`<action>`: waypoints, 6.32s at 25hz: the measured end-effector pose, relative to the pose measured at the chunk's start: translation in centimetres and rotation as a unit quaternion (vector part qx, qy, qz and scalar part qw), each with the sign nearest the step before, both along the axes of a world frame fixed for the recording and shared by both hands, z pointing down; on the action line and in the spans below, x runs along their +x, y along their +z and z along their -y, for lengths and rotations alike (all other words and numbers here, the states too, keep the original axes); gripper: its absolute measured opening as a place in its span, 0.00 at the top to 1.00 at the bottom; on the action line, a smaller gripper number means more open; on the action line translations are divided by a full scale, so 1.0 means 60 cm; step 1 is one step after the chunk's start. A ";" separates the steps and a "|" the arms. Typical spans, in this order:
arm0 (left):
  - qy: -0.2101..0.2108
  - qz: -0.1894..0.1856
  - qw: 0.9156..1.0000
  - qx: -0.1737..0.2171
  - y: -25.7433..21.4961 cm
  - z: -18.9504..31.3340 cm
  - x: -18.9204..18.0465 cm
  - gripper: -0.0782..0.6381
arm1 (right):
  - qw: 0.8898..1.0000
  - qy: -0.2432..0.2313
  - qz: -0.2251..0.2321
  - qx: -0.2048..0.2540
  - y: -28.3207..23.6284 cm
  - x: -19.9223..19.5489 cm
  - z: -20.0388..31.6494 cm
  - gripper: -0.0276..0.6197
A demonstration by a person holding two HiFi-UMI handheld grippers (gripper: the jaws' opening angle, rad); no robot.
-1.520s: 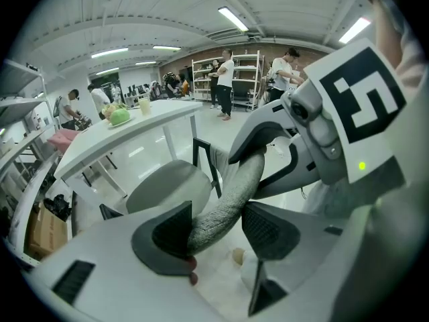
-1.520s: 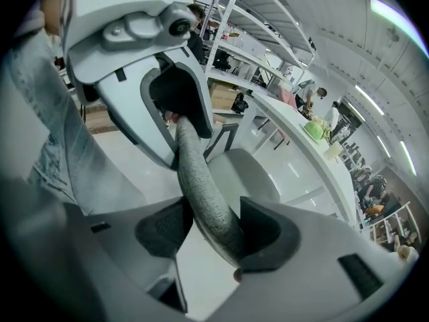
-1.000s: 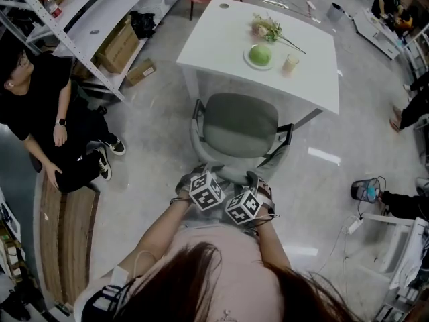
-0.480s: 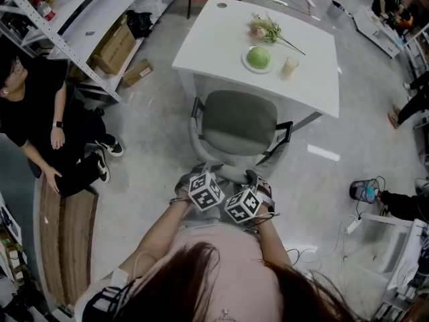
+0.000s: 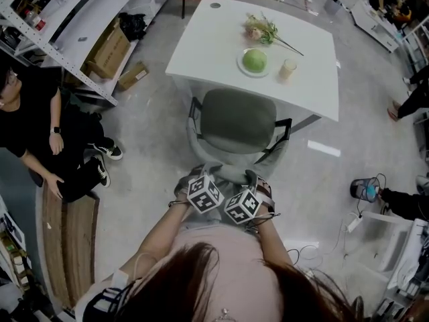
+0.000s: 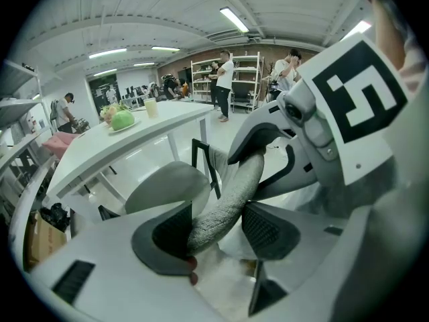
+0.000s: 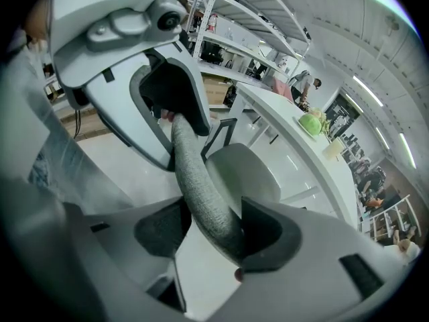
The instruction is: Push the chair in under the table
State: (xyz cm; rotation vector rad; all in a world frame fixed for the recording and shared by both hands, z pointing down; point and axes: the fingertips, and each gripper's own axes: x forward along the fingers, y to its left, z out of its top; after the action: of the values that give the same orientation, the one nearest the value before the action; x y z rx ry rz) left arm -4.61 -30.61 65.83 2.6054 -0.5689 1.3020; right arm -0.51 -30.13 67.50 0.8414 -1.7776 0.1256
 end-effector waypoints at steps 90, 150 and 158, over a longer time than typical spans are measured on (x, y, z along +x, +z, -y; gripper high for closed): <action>-0.016 0.003 1.000 -0.014 -0.002 0.274 0.062 0.56 | 0.999 -0.037 0.004 -0.025 0.003 0.061 0.272 0.60; -0.018 -0.005 1.000 -0.004 -0.001 0.391 0.076 0.56 | 0.999 -0.043 -0.005 -0.006 0.003 0.076 0.393 0.60; -0.017 -0.009 1.000 -0.002 -0.002 0.390 0.078 0.56 | 0.999 -0.045 -0.001 -0.010 0.002 0.079 0.388 0.60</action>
State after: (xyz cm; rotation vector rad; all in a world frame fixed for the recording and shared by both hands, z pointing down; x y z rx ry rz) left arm 0.10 -54.01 65.71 2.5898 -0.6048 1.2678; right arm 4.20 -53.43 67.60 0.7459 -1.8056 0.0839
